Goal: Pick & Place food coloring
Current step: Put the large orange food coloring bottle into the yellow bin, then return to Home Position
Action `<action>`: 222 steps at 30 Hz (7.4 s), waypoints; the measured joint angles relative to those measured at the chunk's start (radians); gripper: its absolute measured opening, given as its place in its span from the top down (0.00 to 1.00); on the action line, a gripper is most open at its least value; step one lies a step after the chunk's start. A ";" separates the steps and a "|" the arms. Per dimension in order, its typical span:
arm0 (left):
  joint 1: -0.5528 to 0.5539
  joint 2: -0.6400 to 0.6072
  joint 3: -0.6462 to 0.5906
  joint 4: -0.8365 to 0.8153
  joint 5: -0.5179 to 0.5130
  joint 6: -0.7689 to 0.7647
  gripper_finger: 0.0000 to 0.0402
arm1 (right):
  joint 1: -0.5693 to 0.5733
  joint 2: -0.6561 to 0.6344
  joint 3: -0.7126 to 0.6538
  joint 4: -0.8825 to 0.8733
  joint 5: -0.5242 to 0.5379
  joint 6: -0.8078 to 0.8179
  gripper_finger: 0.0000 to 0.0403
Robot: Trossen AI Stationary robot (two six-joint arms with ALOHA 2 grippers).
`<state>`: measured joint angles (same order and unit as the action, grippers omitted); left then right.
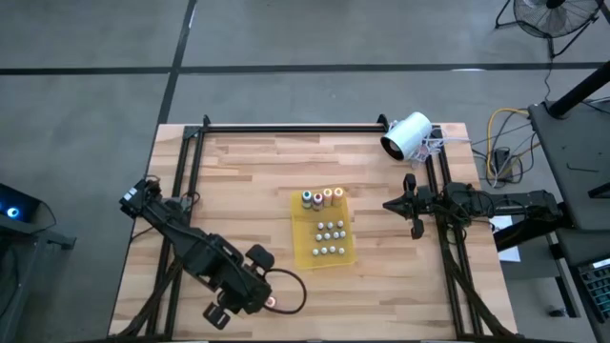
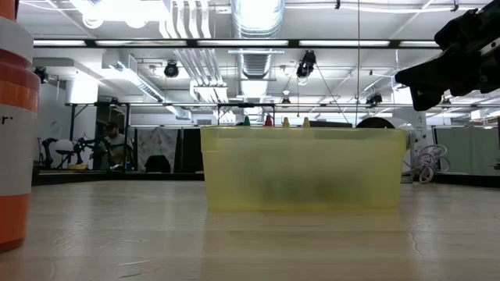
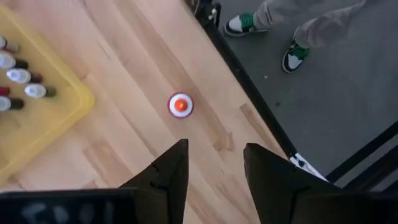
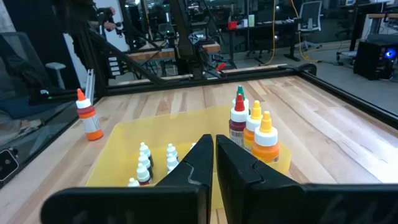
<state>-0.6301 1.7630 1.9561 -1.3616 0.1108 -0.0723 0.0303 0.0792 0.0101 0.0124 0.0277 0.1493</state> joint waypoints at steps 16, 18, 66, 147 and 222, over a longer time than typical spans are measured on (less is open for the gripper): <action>0.000 0.002 -0.170 0.235 -0.079 0.048 0.68 | 0.000 0.001 0.000 0.000 0.000 0.000 0.97; 0.001 0.002 -0.200 0.265 -0.079 0.049 0.66 | 0.000 0.001 0.000 0.000 0.000 0.000 0.97; 0.024 0.002 -0.609 0.681 -0.015 0.037 0.45 | 0.000 0.000 0.000 0.000 0.000 0.000 0.97; 0.557 -0.013 -0.242 0.425 -0.034 0.195 0.76 | 0.000 0.000 0.000 0.000 0.000 0.000 0.97; 0.754 -0.011 -0.571 0.653 -0.079 0.243 0.67 | 0.000 0.000 0.000 0.000 0.000 0.000 0.97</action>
<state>0.1234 1.7523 1.3853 -0.7087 0.0315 0.1711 0.0303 0.0795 0.0101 0.0124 0.0275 0.1493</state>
